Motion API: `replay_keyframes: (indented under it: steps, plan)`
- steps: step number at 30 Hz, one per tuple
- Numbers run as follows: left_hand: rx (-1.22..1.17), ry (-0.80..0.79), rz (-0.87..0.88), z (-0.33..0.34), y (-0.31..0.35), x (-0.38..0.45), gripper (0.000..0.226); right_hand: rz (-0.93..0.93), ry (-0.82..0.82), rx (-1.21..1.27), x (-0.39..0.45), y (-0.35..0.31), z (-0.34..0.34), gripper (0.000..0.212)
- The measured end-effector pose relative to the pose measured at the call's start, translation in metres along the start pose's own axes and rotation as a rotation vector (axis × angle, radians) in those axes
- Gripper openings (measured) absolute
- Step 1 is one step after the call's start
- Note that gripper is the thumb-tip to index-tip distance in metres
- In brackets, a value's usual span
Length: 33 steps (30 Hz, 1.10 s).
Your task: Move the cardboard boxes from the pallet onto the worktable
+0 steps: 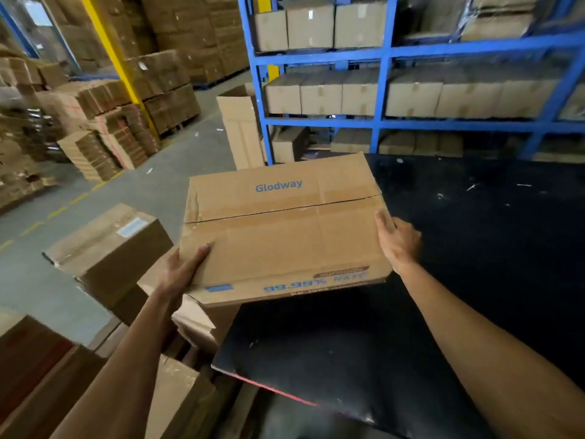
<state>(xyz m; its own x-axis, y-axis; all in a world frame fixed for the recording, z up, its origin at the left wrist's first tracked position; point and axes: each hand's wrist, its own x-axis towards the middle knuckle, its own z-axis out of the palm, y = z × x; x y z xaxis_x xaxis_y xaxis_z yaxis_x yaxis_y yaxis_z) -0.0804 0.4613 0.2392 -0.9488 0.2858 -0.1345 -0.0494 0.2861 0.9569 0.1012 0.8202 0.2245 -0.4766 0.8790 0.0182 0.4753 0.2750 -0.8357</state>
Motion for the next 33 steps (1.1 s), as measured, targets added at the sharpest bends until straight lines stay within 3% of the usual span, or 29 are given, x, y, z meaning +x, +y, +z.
replay_keyframes:
  steps: [8,12,18,22,27,29,33]
  plan:
    - [-0.005,-0.245,-0.028,0.110,0.015,0.142,0.026,0.197,0.057,0.113,0.091,0.056,-0.008,0.042]
    - [-0.041,-0.316,-0.094,0.152,0.000,0.231,0.075,0.303,0.120,0.209,0.130,0.060,0.001,0.040]
    - [-0.097,-0.388,-0.132,0.227,-0.001,0.290,0.016,0.437,0.227,0.276,0.183,0.079,0.012,0.044]
    - [-0.155,-0.385,-0.192,0.266,-0.005,0.314,0.023,0.458,0.297,0.301,0.215,0.090,0.007,0.041]
    - [-0.177,-0.430,-0.202,0.296,0.001,0.330,0.009,0.433,0.457,0.312,0.247,0.097,0.003,0.034]
    - [-0.206,-0.425,-0.207,0.304,0.001,0.331,0.014,0.439,0.467,0.318,0.248,0.106,0.006,0.033]
    - [-0.260,-0.202,-0.130,0.314,-0.014,0.318,0.036,0.471,0.465,0.449,0.231,0.131,0.014,0.035]
